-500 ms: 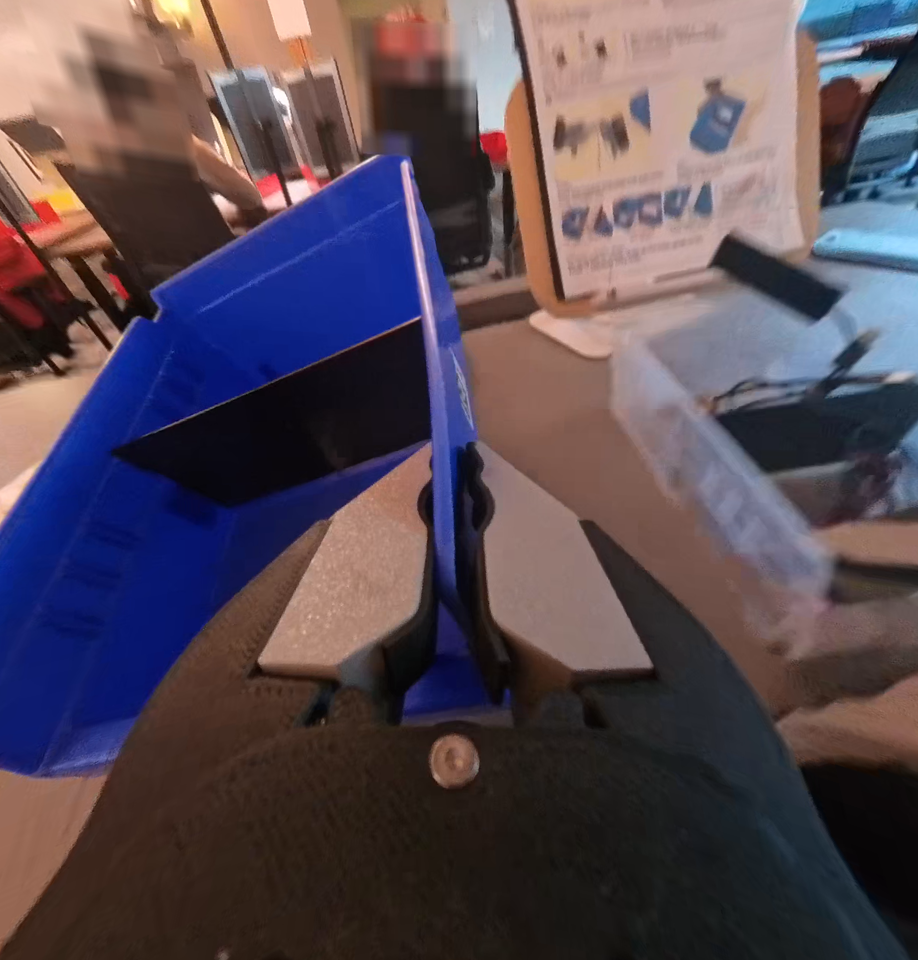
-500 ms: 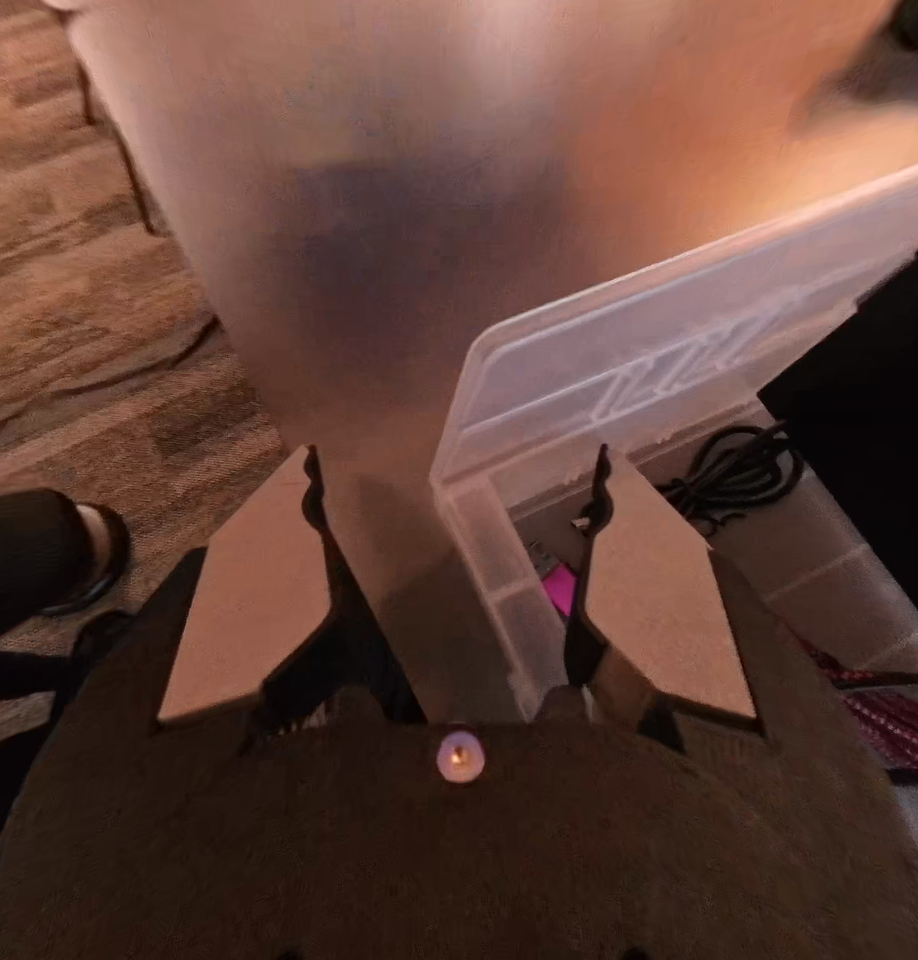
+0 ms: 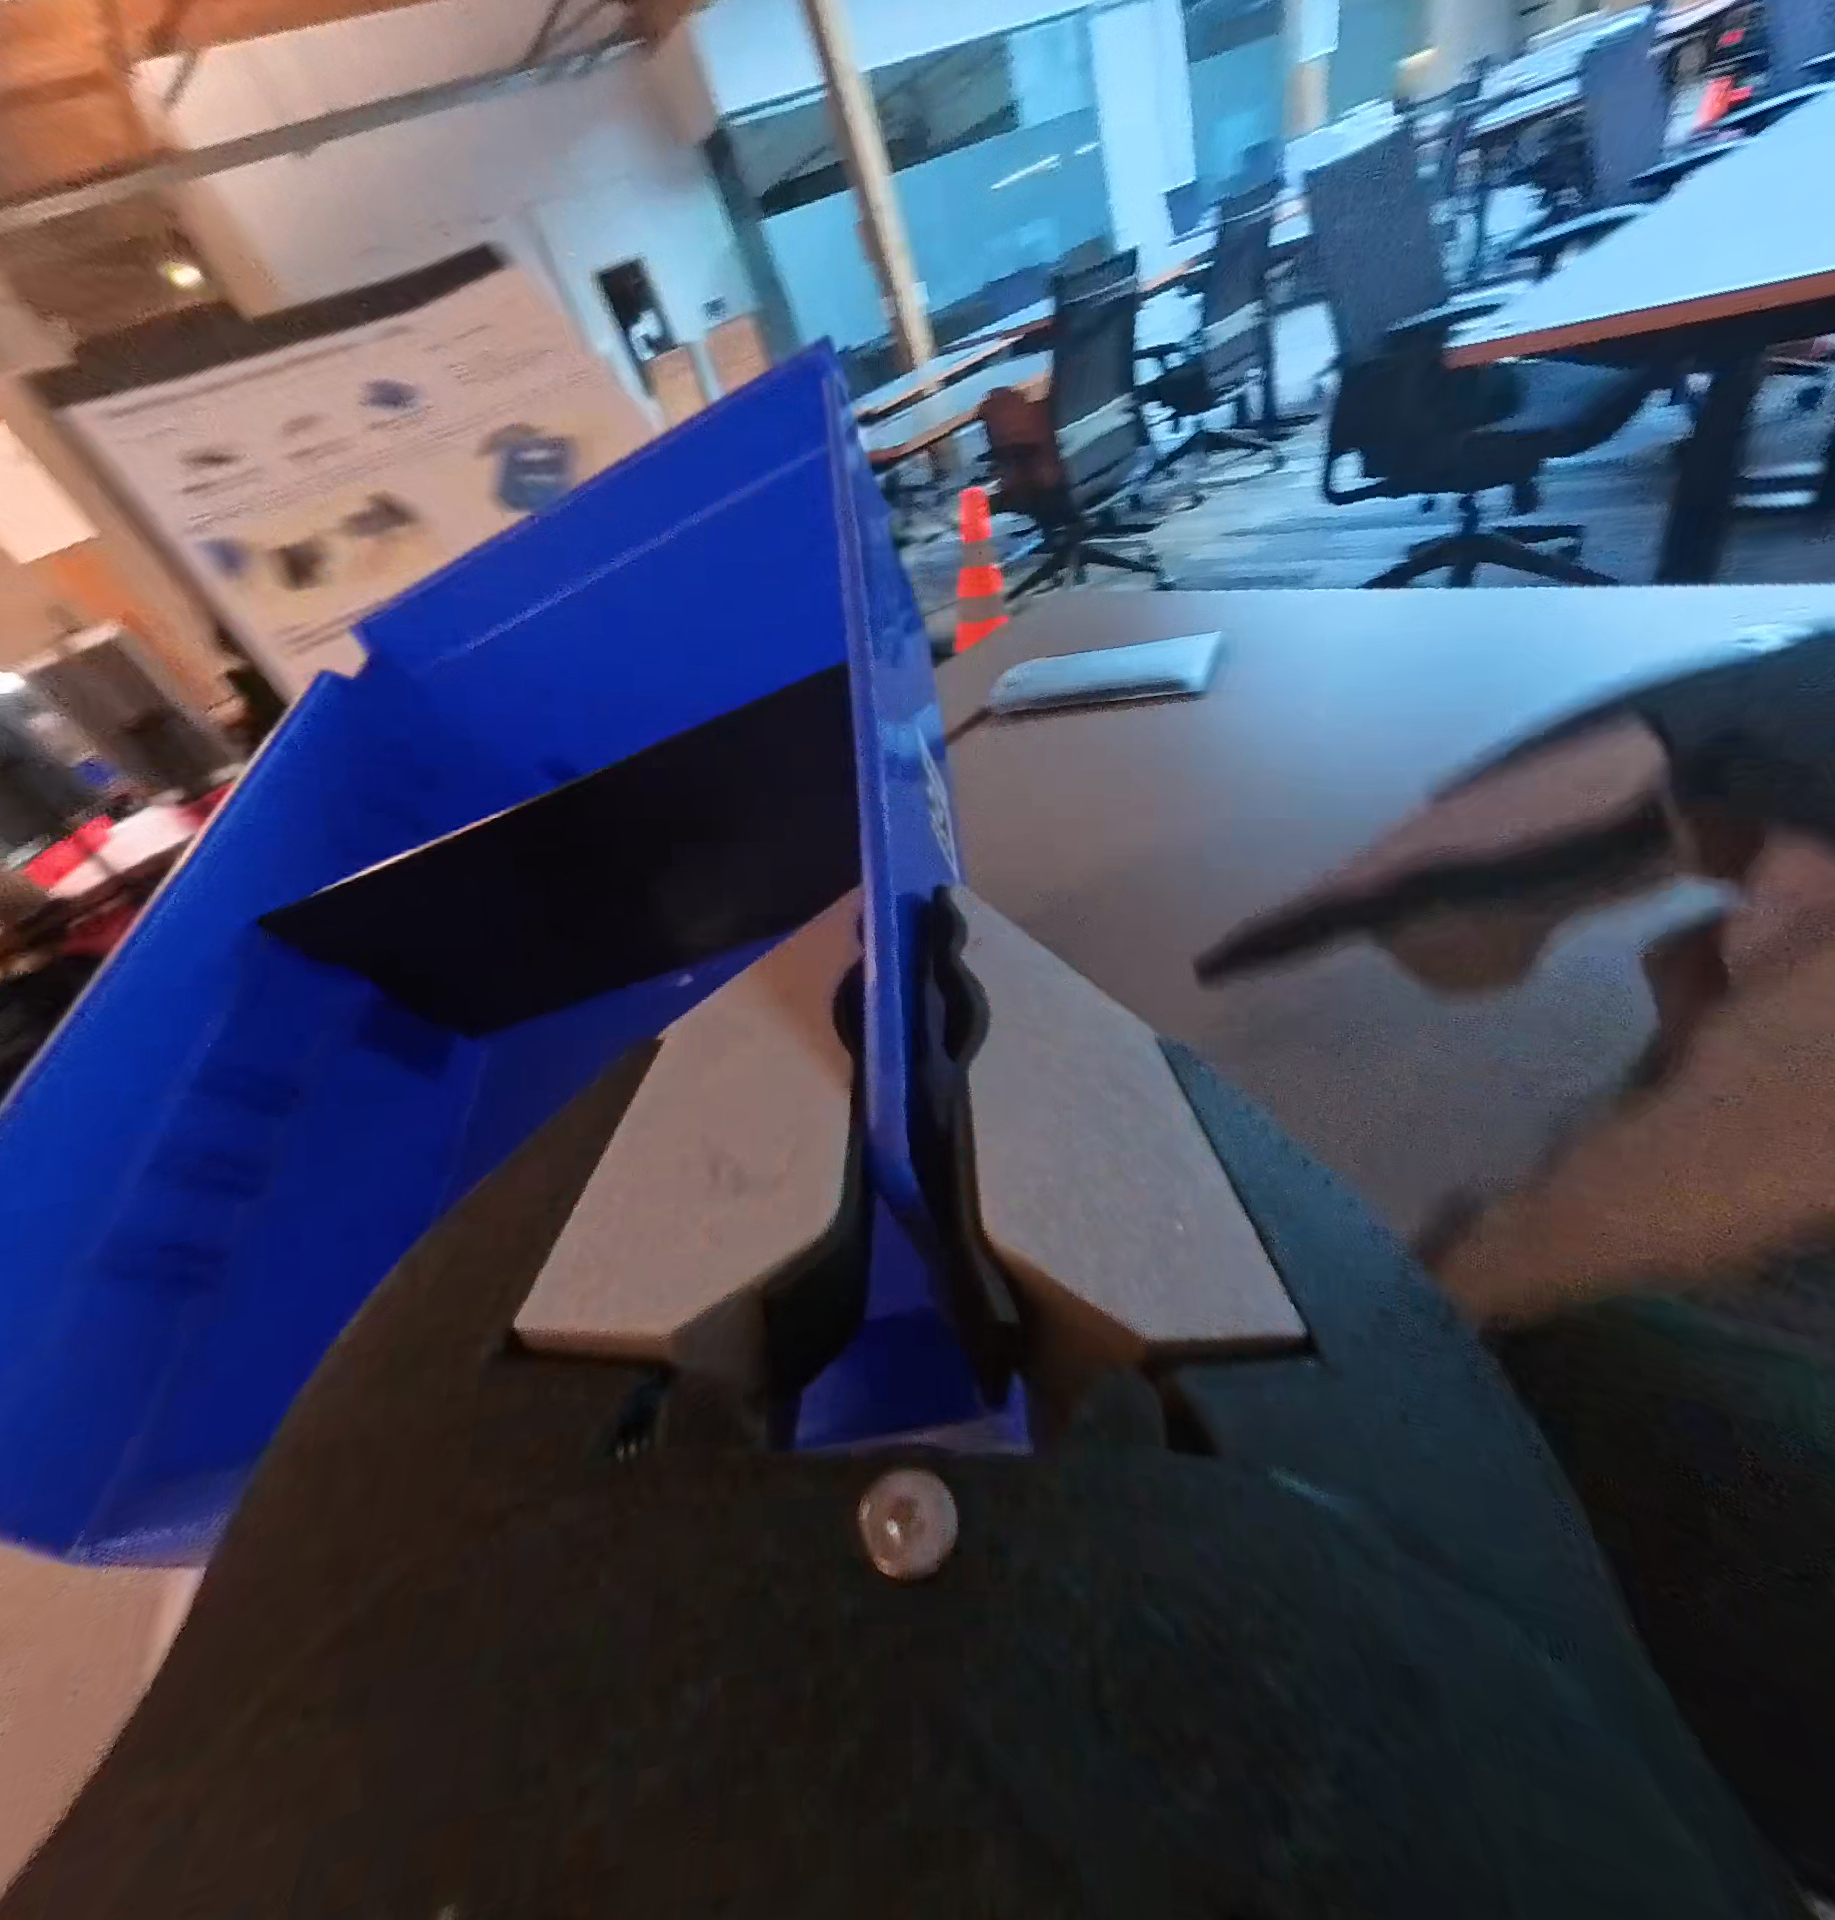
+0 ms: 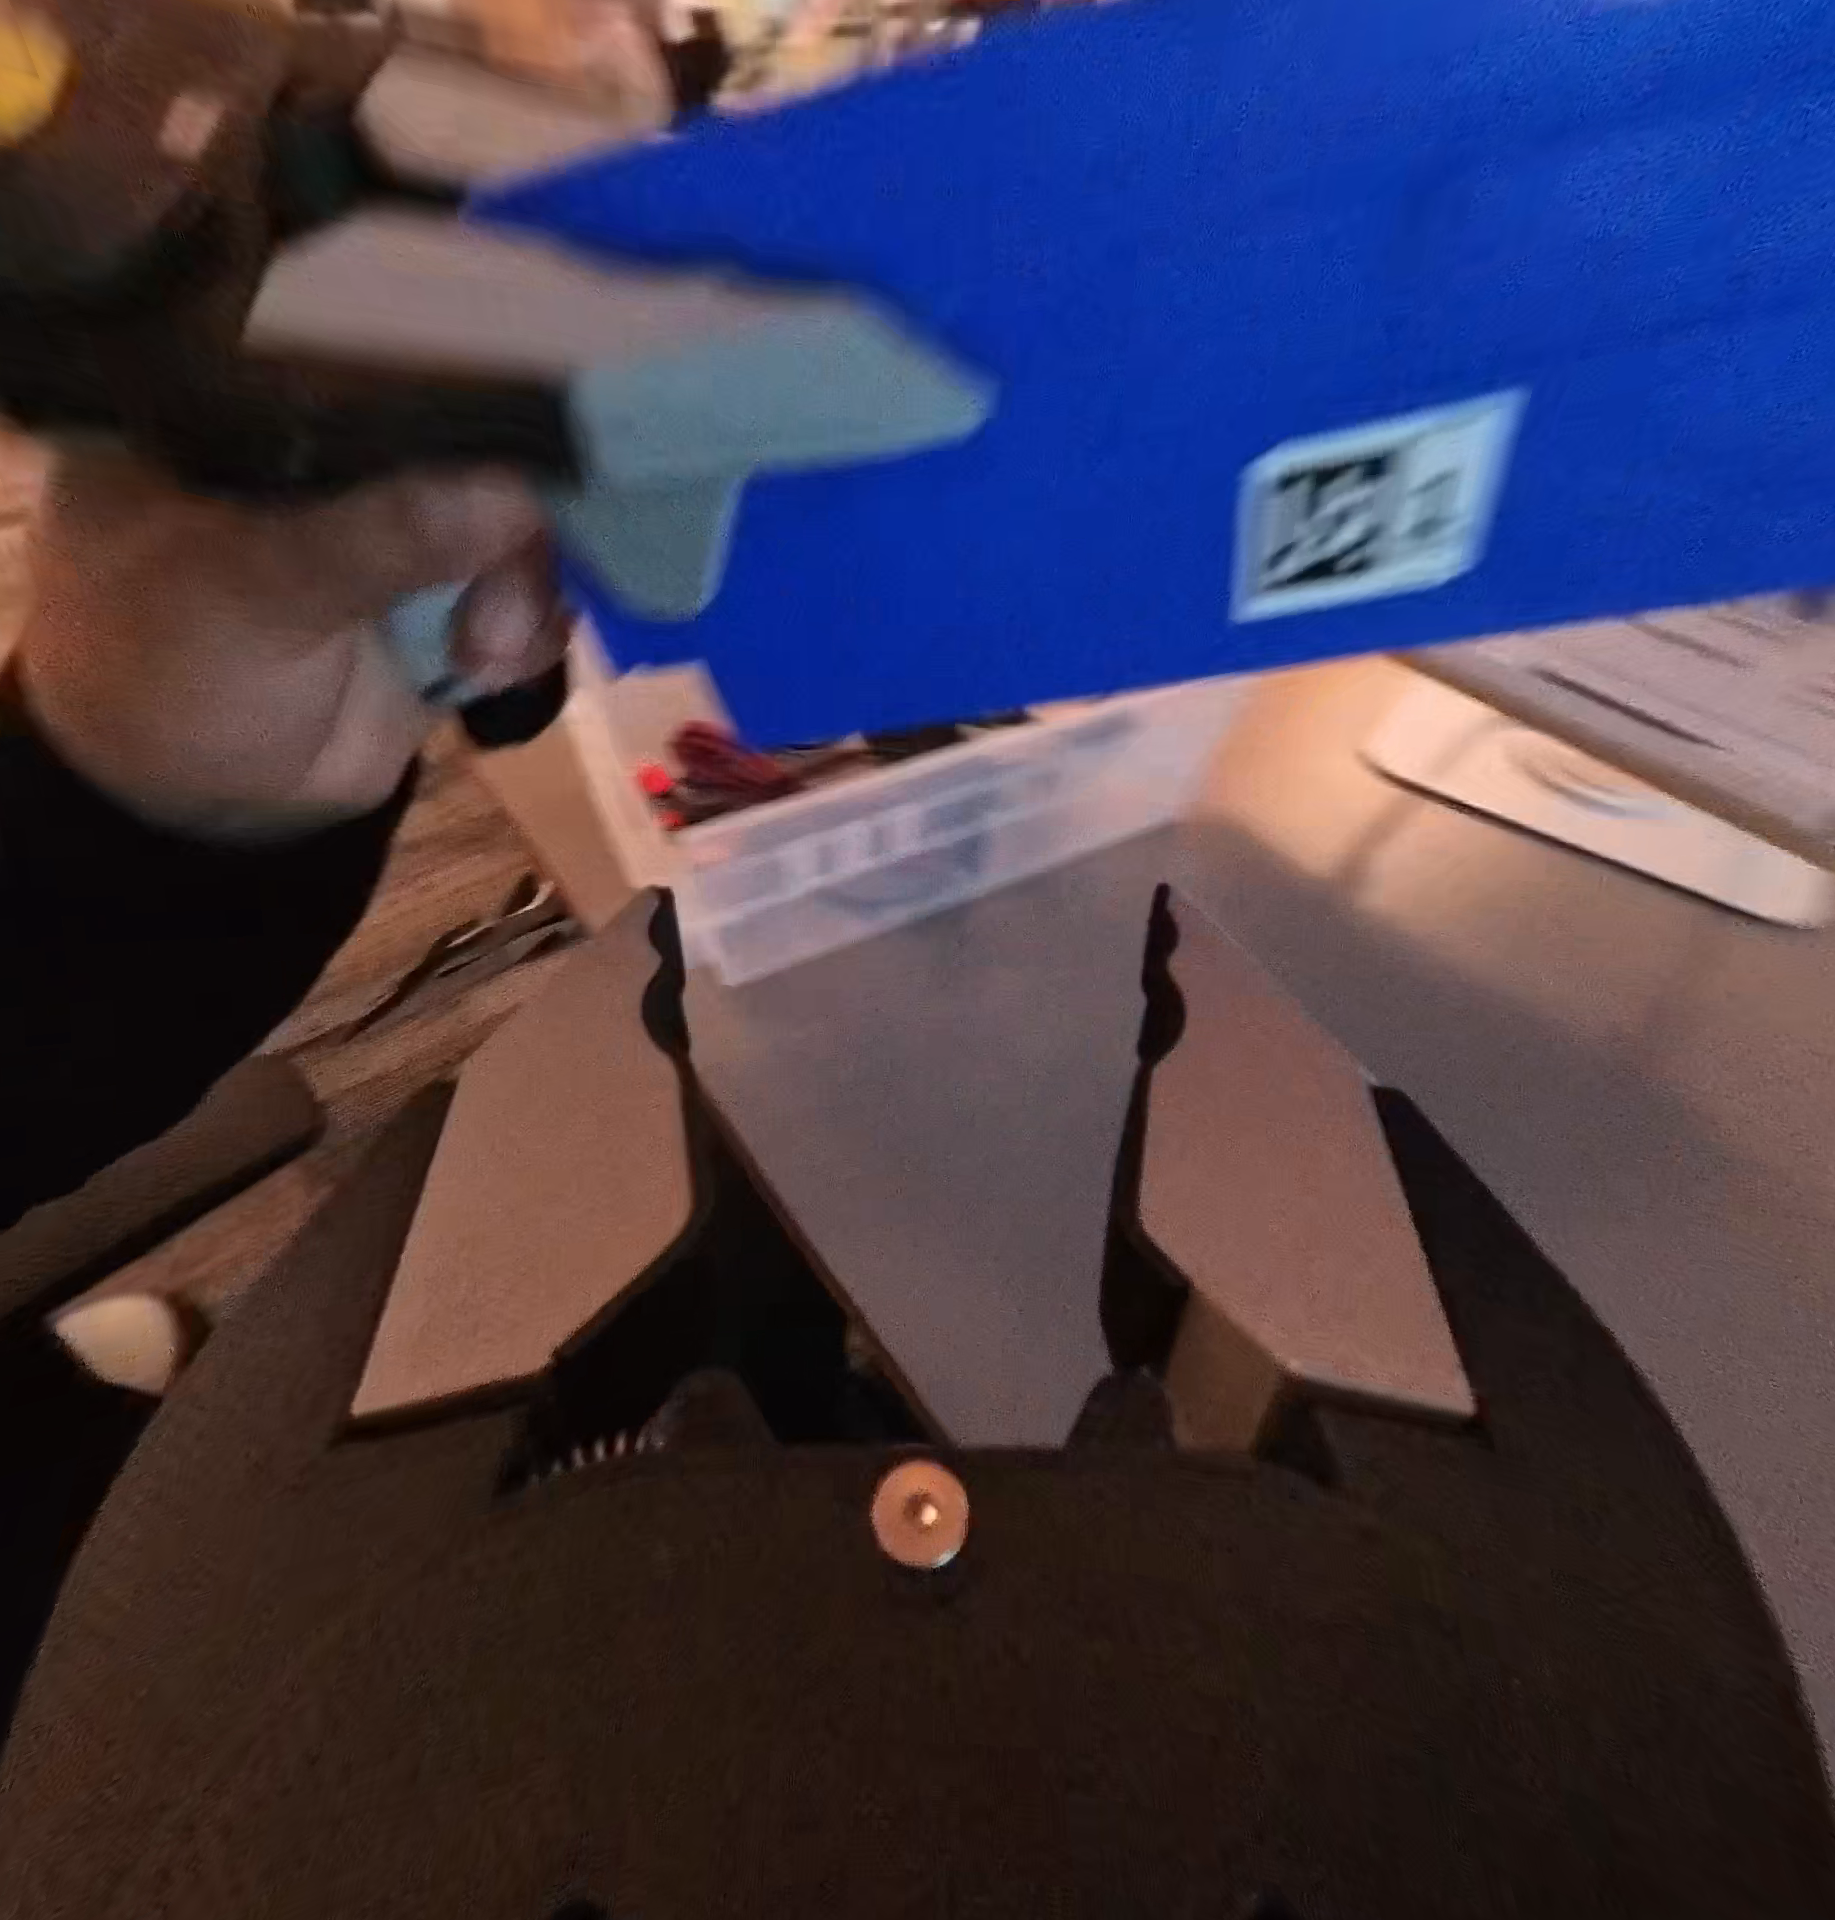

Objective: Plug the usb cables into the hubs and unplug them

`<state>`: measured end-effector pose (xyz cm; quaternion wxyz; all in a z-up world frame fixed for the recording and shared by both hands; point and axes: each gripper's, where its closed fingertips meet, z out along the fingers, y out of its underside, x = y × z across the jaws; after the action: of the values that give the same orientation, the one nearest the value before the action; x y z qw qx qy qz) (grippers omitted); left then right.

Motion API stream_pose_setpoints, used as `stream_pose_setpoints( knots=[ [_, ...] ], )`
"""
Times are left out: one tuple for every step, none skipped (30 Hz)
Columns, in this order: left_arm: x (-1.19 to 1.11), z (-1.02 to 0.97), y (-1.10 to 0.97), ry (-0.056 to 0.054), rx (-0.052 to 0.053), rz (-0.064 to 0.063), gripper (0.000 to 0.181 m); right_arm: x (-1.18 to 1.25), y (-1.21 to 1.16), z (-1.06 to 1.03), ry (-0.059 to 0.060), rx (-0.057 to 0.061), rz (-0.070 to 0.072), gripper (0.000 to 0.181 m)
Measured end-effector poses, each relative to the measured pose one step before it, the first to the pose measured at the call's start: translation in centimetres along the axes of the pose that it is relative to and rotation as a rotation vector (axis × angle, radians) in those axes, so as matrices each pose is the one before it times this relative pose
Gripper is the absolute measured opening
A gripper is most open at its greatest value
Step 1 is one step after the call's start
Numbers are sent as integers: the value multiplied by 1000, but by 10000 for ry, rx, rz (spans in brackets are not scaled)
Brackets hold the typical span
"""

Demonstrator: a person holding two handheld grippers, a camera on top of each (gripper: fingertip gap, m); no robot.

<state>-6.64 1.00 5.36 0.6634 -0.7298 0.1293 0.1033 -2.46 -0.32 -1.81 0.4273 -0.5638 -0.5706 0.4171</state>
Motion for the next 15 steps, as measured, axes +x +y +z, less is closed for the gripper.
stream_pose_setpoints(
  knots=[
    [2376, 1145, 116, 319, 98, 160, 5, 2563, 161, -2183, 563, 57, 150, 80],
    [2238, 1202, 267, 280, 79, 158, 5, 2560, 332, -2006, 522, -18, 107, 72],
    [2101, 1262, 414, 242, 49, 103, 5, 2646, 447, -1788, 577, -27, 165, 72],
    [2007, 1230, 625, 252, -44, 74, 5, 2517, 616, -1489, 523, -48, 174, 73],
    [1870, 1192, 793, 257, -141, 97, 5, 2143, 838, -1173, 374, -121, 186, 74],
    [1749, 1184, 869, 290, -180, 68, 4, 1786, 952, -850, 295, -234, 360, 76],
    [1583, 1164, 939, 336, -217, 104, 4, 1218, 956, -552, 115, -367, 432, 81],
    [1390, 1128, 948, 390, -224, 83, 4, 632, 878, -358, -55, -435, 269, 88],
    [1133, 1097, 870, 367, -214, 46, 5, 458, 596, -278, 23, -325, 43, 91],
    [906, 1039, 749, 333, -183, -73, 5, 593, 237, -216, 267, -93, -82, 92],
    [830, 1057, 678, 357, -161, -226, 5, 555, 55, -131, 331, 11, -126, 92],
    [885, 1087, 880, 450, -299, -170, 4, 237, 47, 1, 191, -3, -117, 91],
    [607, 1001, 970, 174, -432, 40, 6, -175, 91, 138, -13, -20, -103, 91],
    [-65, 627, 574, -342, -336, 190, 9, -466, 177, 248, -157, -70, -109, 91],
    [-210, 64, 224, -370, -200, 231, 17, -623, 239, 318, -207, -100, -123, 91]
  ],
)
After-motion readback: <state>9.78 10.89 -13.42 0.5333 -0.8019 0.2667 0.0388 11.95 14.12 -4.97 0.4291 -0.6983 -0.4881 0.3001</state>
